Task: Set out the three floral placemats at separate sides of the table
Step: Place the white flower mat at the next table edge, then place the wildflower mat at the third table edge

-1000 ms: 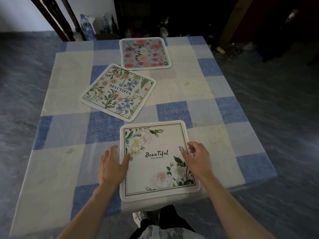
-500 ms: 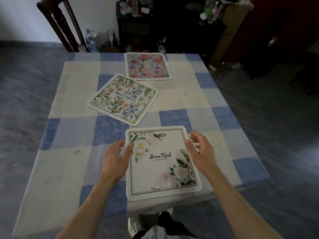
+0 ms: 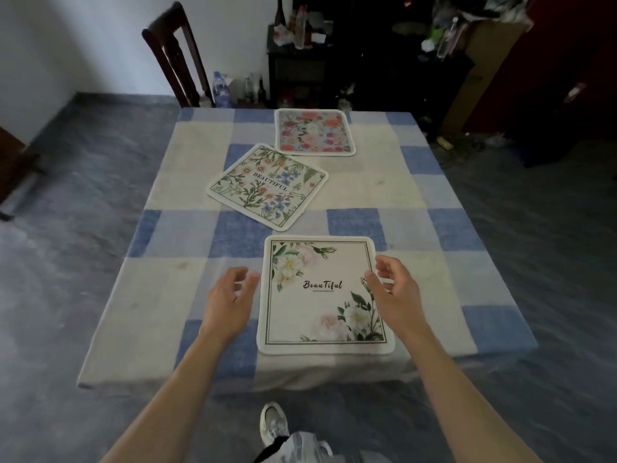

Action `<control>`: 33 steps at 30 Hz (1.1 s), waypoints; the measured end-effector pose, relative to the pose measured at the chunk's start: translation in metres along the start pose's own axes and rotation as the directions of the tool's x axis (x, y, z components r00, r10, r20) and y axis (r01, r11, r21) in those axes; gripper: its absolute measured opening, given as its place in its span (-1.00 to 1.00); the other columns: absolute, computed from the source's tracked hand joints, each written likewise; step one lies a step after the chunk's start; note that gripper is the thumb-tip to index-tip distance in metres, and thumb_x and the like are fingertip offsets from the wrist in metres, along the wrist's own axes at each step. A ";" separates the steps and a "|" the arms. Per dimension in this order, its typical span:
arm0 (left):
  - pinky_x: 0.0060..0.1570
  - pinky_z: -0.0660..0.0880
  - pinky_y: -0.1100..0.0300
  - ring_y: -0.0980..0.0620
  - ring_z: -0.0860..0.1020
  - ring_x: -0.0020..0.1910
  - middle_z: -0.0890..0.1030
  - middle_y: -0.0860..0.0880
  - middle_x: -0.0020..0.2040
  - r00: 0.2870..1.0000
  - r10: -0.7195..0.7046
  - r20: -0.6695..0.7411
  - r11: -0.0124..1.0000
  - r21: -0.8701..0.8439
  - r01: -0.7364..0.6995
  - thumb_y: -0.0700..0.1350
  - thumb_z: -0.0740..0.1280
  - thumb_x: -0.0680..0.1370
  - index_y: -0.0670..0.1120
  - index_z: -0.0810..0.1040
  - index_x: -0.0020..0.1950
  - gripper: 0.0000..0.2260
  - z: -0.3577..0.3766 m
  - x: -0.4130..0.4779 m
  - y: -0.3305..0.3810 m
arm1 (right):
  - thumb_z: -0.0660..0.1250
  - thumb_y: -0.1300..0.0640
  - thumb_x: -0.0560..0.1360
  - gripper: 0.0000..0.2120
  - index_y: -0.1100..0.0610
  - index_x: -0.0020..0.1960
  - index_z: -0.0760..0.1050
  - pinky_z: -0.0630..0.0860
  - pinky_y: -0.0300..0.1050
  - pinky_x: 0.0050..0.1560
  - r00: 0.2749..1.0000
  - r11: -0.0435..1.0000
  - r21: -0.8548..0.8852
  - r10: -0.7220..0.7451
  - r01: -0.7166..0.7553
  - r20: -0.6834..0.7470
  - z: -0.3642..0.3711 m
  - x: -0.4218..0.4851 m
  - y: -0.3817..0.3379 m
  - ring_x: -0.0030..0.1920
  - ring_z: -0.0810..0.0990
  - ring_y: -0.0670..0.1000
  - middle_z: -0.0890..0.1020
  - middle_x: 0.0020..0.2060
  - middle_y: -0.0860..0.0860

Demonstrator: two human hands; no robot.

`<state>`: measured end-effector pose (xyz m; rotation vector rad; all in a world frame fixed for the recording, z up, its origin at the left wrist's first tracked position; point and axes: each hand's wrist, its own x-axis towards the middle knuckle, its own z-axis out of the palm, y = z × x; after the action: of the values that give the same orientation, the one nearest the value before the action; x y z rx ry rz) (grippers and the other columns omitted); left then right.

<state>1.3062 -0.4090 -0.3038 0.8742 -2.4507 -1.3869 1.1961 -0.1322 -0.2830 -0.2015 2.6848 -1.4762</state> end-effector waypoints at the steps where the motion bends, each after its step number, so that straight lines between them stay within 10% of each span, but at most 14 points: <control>1: -0.08 0.37 0.28 0.09 0.52 -0.01 0.58 0.03 0.08 1.000 0.000 -0.016 1.000 0.002 0.000 0.11 0.24 0.61 -0.05 0.53 0.21 -0.70 -0.002 -0.008 0.002 | 0.36 0.00 0.55 -0.64 0.04 0.32 0.46 0.52 -0.10 0.17 1.000 1.000 0.011 -0.001 0.001 0.015 0.000 -0.004 0.002 0.13 0.54 -0.07 0.58 0.16 -0.06; 9: -0.06 0.37 0.24 0.11 0.52 -0.06 0.58 0.03 0.01 0.995 0.057 -0.085 0.998 0.026 -0.055 0.05 0.26 0.62 -0.07 0.53 0.19 -0.74 -0.035 -0.050 0.012 | 0.35 0.05 0.56 -0.64 0.07 0.34 0.46 0.46 -0.43 -0.01 0.998 0.993 0.116 -0.015 0.007 0.064 0.013 -0.030 -0.009 0.14 0.54 -0.04 0.58 0.17 -0.02; 18: 0.01 0.52 0.08 0.22 0.52 -0.01 0.54 0.24 -0.03 0.986 0.146 -0.081 0.985 -0.082 -0.153 0.11 0.21 0.62 0.10 0.48 0.11 -0.84 -0.093 -0.015 0.013 | 0.35 0.02 0.55 -0.64 0.03 0.33 0.47 0.54 -0.05 0.18 0.997 0.996 0.050 -0.074 0.075 -0.034 0.047 -0.046 -0.061 0.15 0.54 -0.07 0.58 0.17 -0.06; 26: 0.13 0.53 -0.05 0.02 0.55 0.10 0.58 0.00 0.14 0.974 0.215 0.065 0.959 -0.200 -0.198 0.12 0.21 0.61 -0.01 0.49 0.25 -0.70 -0.166 0.037 -0.032 | 0.36 -0.02 0.55 -0.65 0.02 0.30 0.46 0.54 -0.10 0.15 0.989 0.998 -0.005 -0.055 0.055 -0.137 0.131 -0.076 -0.143 0.14 0.53 -0.09 0.57 0.14 -0.07; 33: -0.03 0.47 0.26 0.26 0.53 0.02 0.55 0.15 0.07 0.969 0.223 0.109 0.958 -0.209 -0.197 0.15 0.21 0.60 0.07 0.49 0.23 -0.72 -0.214 0.074 -0.050 | 0.37 0.05 0.55 -0.63 0.06 0.34 0.47 0.55 -0.06 0.20 0.982 0.999 0.028 -0.015 0.021 -0.189 0.181 -0.087 -0.186 0.20 0.53 -0.07 0.56 0.20 -0.06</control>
<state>1.3595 -0.6247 -0.2376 0.4769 -2.3626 -1.6164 1.3197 -0.3692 -0.2226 -0.0881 2.8097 -1.6170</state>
